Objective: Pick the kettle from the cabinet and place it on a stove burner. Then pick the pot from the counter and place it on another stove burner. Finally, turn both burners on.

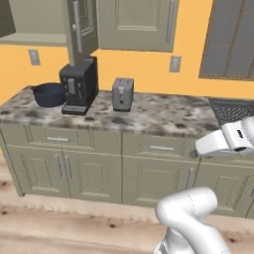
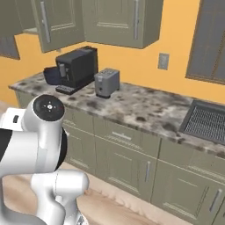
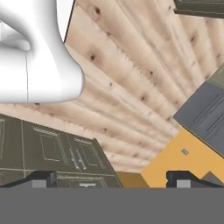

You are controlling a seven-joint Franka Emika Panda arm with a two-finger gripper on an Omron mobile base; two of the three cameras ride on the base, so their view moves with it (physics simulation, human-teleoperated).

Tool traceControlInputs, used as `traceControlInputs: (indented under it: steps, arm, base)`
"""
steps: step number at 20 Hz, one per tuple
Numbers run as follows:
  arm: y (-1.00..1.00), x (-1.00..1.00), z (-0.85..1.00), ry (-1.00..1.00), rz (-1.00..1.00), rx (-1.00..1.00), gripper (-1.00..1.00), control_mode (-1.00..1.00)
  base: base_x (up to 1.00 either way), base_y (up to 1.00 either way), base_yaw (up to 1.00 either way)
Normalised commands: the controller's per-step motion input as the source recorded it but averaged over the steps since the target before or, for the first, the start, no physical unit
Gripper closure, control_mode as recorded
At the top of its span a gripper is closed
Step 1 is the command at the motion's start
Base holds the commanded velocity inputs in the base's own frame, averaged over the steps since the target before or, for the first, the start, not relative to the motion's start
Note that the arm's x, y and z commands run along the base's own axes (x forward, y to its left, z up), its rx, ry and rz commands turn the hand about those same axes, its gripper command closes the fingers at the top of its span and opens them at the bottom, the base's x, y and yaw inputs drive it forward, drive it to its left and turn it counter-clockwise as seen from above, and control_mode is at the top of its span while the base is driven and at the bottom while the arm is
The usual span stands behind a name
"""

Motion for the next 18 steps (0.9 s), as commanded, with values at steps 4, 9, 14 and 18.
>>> traceControlInputs:
  steps: [4,9,14,18]
  arm:
    - [0.00,0.00,0.00,0.00,0.00,0.00,-1.00,1.00]
    - [0.00,0.00,0.00,0.00,0.00,0.00,-1.00,1.00]
    - [0.00,0.00,0.00,0.00,0.00,0.00,-1.00,1.00]
    - [0.00,0.00,0.00,0.00,0.00,0.00,-1.00,1.00]
  base:
    - [0.34,0.81,-0.20]
    - [0.32,0.73,-0.21]
    - [0.27,0.69,-0.23]
    - [0.24,0.67,-0.26]
